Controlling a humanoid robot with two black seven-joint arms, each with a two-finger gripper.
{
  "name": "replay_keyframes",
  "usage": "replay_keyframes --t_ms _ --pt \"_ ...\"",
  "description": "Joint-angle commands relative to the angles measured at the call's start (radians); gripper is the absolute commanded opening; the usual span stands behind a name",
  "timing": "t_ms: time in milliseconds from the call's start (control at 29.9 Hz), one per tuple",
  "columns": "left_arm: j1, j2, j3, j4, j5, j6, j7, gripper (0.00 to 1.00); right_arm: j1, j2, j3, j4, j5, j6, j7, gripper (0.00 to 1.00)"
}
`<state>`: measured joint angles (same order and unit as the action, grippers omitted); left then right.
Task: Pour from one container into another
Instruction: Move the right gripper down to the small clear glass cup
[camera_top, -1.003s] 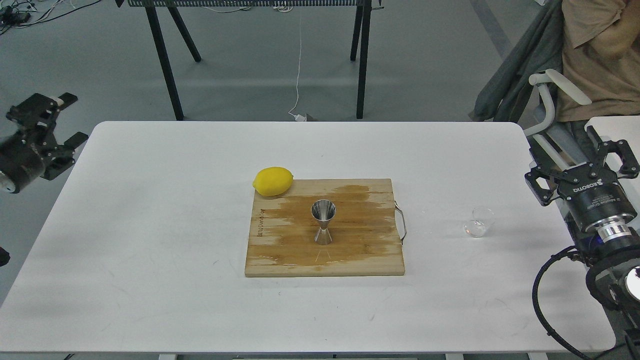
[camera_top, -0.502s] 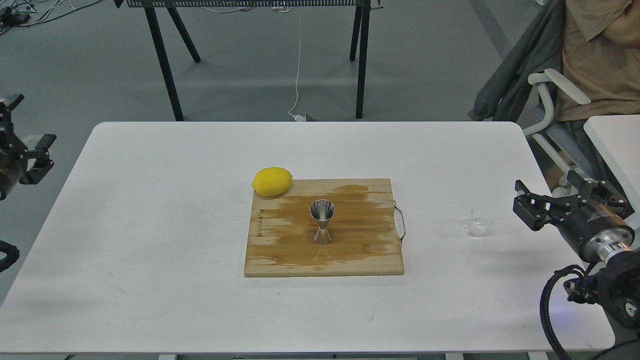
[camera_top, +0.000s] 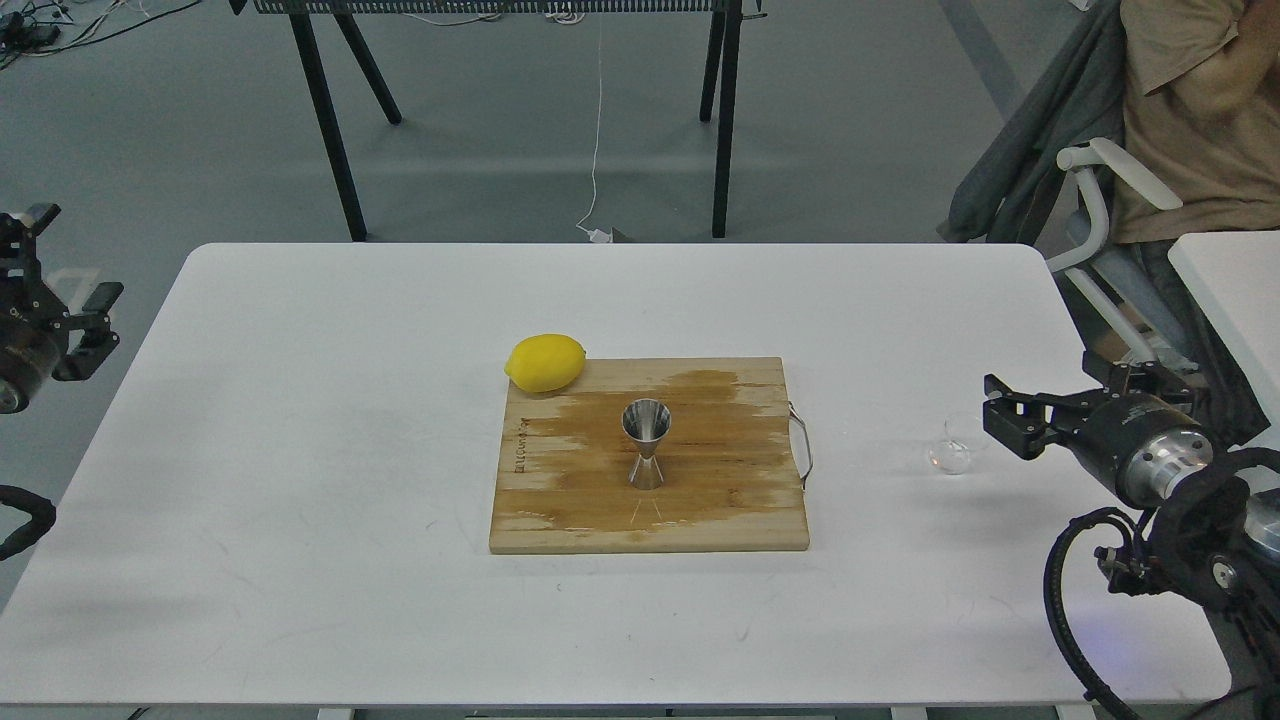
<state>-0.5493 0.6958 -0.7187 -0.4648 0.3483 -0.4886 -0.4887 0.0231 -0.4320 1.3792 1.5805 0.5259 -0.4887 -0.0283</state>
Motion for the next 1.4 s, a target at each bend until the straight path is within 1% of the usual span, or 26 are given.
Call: replay_keyframes --t_ms 0,134,334,535,1003,1371 --pt "0.0 0.001 0.001 0.002 0.001 0.0 0.0 0.99 0.037 0.006 -0.055 -0.083 -0.003 0.0 0.002 0.99" --pt "0.0 0.001 0.001 0.008 0.001 0.0 0.0 0.99 0.038 0.035 -0.069 -0.132 -0.004 0.0 0.004 0.99" --pt "0.005 -0.002 0.002 0.031 0.001 0.0 0.0 0.99 0.041 0.045 -0.075 -0.223 -0.006 0.0 -0.004 0.99" --pt "0.005 -0.012 0.002 0.031 0.001 0.0 0.0 0.99 0.072 0.058 -0.126 -0.292 -0.011 0.0 -0.007 0.99" --pt "0.005 -0.013 0.005 0.034 0.004 0.0 0.0 0.99 0.136 0.117 -0.164 -0.401 -0.032 0.0 -0.007 0.99" --pt "0.006 -0.015 0.005 0.038 0.006 0.0 0.0 0.99 0.179 0.124 -0.184 -0.421 -0.034 0.0 -0.005 0.99"
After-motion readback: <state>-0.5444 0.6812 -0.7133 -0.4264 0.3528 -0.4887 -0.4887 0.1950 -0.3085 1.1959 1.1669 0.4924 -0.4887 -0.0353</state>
